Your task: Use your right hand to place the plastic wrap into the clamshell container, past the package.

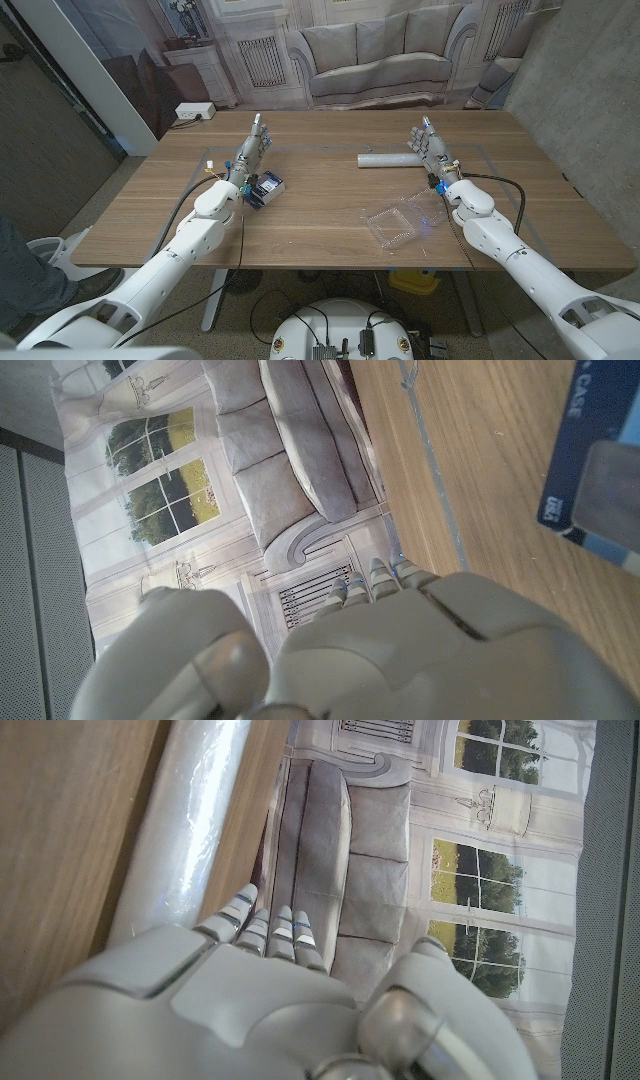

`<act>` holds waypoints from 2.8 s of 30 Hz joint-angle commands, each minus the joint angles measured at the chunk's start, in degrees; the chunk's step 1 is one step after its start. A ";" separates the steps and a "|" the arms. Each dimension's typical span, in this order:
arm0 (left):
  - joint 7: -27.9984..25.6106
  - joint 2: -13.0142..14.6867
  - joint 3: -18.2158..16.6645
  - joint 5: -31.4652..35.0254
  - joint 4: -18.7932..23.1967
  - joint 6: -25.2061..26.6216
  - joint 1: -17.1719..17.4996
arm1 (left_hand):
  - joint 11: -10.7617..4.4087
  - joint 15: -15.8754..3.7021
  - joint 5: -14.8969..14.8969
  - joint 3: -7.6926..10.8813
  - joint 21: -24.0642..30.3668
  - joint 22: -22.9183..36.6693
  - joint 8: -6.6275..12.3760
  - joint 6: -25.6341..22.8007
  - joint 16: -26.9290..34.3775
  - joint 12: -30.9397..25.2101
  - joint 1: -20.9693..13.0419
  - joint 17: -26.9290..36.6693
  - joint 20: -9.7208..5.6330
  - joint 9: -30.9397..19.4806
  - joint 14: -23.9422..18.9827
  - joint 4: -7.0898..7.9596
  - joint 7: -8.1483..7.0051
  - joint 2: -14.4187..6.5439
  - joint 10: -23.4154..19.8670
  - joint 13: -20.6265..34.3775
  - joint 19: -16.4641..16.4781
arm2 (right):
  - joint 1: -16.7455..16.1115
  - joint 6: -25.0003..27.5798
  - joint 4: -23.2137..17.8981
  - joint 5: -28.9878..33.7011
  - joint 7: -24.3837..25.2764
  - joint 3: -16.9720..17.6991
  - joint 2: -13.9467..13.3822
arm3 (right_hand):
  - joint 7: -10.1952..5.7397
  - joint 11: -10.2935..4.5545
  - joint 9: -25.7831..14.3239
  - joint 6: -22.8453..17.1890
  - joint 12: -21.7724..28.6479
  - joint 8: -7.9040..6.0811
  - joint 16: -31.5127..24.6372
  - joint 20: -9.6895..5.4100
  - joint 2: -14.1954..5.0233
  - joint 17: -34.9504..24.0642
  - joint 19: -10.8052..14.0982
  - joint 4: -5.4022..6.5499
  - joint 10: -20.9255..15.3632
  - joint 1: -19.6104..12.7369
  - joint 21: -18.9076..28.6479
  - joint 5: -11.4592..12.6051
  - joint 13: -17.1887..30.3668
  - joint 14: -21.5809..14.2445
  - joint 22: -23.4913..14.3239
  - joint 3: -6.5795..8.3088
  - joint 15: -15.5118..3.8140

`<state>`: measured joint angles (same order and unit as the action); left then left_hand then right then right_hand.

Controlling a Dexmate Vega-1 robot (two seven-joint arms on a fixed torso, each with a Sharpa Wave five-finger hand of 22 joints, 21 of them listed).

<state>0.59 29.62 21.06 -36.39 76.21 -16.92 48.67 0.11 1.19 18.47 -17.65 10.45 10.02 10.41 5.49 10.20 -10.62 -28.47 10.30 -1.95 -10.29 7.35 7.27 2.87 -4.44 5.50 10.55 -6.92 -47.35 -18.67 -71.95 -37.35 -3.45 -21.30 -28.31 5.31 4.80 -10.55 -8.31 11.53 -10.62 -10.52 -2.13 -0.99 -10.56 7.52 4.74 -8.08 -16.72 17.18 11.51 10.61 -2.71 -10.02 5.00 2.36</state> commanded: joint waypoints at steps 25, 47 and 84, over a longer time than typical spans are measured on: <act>0.27 0.38 0.47 1.32 1.16 -0.81 -0.49 | -0.35 -0.42 0.53 -0.21 0.54 0.22 0.85 -0.60 0.58 -0.87 -0.71 0.09 -0.67 -0.30 -0.54 -0.18 -0.29 -0.47 -0.50 0.10 -0.30 | -1.81 -1.42 -4.35 4.07 1.60 0.10 -3.66 | -0.52 -0.22 -0.16 -1.03 0.63 -0.51 -0.31 -0.39 -0.29 0.05 1.13 -0.68 -1.02 -1.11 -0.13 0.35 0.23 -1.08 -0.22 0.54 -0.07; -0.50 0.72 0.65 1.89 2.42 -0.25 -0.08 | -0.49 -0.56 0.64 -0.06 0.66 0.20 1.05 -1.38 0.69 -1.03 -1.06 0.07 -0.64 -0.29 -1.08 -0.35 -0.55 -0.79 -1.00 0.08 -0.23 | -1.50 0.74 -7.13 9.86 5.37 -0.91 -6.42 | -1.06 -0.66 -0.17 -1.40 0.75 -0.65 -0.39 -0.58 -0.44 0.14 1.73 -1.37 -1.27 -2.04 -0.44 0.43 0.22 -1.59 -0.24 0.76 -0.48; -2.55 2.94 -0.31 2.59 7.38 0.41 3.17 | -0.73 -0.65 0.72 -0.03 0.79 0.18 1.22 -2.47 0.78 -1.19 -1.39 0.05 -0.63 -0.29 -1.84 -0.53 -0.66 -1.03 -1.83 0.07 -0.14 | -0.79 3.42 -10.99 19.84 11.09 -2.24 -9.64 | -2.12 -1.21 -0.19 -2.15 1.06 -0.80 -0.51 -1.02 -0.57 0.17 2.78 -2.32 -2.16 -3.26 -0.93 0.57 0.20 -2.60 -0.27 0.95 -1.53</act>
<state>-1.27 31.91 21.25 -33.85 82.06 -16.49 50.47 -0.62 0.49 18.91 -17.55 10.86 9.99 11.06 3.43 10.42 -11.28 -29.52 10.27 -1.95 -10.25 5.58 6.88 2.05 -5.50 3.72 10.52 -6.91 -48.54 -16.45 -81.82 -20.19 6.34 -23.11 -37.04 3.44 3.68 -10.53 -10.17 12.41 -11.02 -10.82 -2.34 -1.52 -10.40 9.77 2.91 -9.61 -19.66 16.48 11.79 10.60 -4.87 -9.99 5.87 0.80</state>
